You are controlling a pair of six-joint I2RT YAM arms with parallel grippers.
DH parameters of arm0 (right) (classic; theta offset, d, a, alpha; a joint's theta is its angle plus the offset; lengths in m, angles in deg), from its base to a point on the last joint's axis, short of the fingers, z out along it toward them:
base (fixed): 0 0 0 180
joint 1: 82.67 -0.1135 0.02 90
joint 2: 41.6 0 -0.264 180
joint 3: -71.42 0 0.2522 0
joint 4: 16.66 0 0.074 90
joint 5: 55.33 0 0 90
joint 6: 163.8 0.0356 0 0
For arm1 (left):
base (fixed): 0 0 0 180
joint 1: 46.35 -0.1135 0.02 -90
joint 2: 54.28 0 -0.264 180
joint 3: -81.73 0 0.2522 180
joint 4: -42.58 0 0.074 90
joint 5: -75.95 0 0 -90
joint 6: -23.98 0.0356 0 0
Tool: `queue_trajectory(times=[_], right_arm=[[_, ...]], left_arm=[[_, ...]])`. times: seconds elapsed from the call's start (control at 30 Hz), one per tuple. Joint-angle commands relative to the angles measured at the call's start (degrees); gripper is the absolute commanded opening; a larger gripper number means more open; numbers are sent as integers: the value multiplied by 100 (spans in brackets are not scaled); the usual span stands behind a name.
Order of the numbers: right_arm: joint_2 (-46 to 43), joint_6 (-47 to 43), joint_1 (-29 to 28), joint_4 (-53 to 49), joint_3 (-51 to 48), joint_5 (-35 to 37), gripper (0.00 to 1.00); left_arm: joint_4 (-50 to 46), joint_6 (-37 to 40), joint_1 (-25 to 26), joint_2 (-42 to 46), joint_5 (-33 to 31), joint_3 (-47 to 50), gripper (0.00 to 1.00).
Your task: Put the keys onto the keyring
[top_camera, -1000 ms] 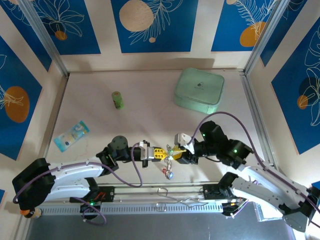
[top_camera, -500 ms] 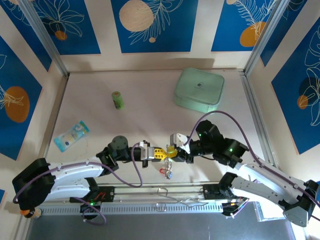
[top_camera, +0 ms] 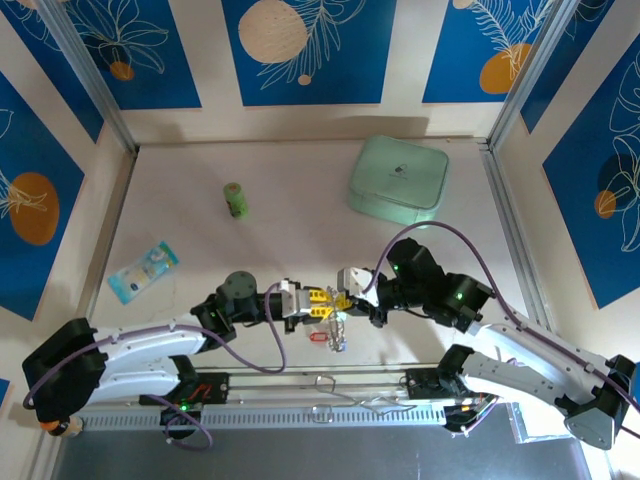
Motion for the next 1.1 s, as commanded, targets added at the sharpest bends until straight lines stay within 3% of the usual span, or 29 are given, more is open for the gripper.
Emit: queue_trajectory(times=[0.0,0.5,0.93,1.07], right_arm=[[45,-334,-13,-269,400,95,0],[906,-946,-354,-1258,1247,491,0],[1030,-1060,-453,-1468,1447,699,0],[1070,-1057,-495,-1484,1455,708,0]], left_arm=[[-526,79,55,174,-211,-279,21],[-999,193,59,165,-179,-536,13],[-1108,181,55,148,-120,-563,14],[-1037,174,55,131,-71,-572,10]])
